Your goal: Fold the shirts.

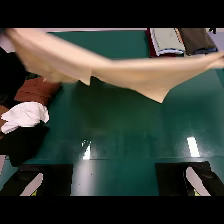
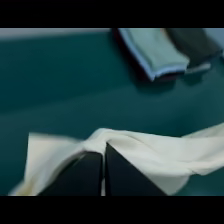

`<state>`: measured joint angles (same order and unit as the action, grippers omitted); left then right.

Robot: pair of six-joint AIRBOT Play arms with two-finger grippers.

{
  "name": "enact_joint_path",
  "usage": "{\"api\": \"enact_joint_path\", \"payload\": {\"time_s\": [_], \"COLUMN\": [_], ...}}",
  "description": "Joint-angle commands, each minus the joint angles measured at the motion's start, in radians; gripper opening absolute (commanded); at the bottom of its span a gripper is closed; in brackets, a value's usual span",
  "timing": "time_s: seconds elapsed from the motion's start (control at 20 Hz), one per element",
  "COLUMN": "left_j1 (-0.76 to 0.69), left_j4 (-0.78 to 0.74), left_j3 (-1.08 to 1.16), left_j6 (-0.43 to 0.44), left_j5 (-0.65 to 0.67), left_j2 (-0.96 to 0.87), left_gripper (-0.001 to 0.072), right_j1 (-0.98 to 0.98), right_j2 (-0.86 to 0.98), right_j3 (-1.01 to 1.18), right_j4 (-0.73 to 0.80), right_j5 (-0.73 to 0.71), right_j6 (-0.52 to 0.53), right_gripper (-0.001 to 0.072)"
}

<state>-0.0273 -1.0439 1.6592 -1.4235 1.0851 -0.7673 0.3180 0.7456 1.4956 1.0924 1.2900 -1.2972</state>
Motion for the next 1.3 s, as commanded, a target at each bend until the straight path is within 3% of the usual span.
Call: {"api": "enact_joint_path", "payload": {"time_s": [0.0, 0.15, 0.3, 0.6, 0.9, 1.1, 1.25], "left_j1": [0.0, 0.0, 0.0, 0.0, 0.0, 0.0, 0.0], "left_j4": [-0.016, -0.024, -0.085, -0.126, -0.124, -0.123, -0.126], "left_j3": [0.334, 0.433, 0.378, 0.017, -0.183, -0.182, -0.178], "left_j6": [-0.021, -0.027, -0.072, -0.087, -0.059, -0.022, -0.007], "left_j5": [-0.032, -0.053, 0.013, 0.096, 0.014, -0.146, -0.227], "left_j2": [0.014, 0.014, 0.0, -0.192, -0.55, -0.757, -0.802], "left_gripper": [0.0018, 0.0018, 0.0018, 0.0019, 0.0019, 0.0019, 0.0019], "right_j1": [0.092, 0.158, 0.161, 0.148, -0.068, -0.117, -0.148], "right_j2": [-0.029, 0.019, 0.087, 0.248, 0.524, 0.769, 0.893], "right_j3": [0.303, 0.462, 0.539, 0.314, -0.047, -0.017, 0.108], "right_j4": [0.001, 0.0, 0.0, 0.002, 0.183, 0.182, 0.182], "right_j5": [0.04, 0.125, 0.206, 0.264, 0.106, 0.002, -0.028], "right_j6": [-0.004, -0.037, -0.069, -0.086, -0.095, -0.123, -0.125], "right_gripper": [0.0017, 0.0016, 0.0016, 0.0016, 0.0016, 0.0016, 0.0016]}}
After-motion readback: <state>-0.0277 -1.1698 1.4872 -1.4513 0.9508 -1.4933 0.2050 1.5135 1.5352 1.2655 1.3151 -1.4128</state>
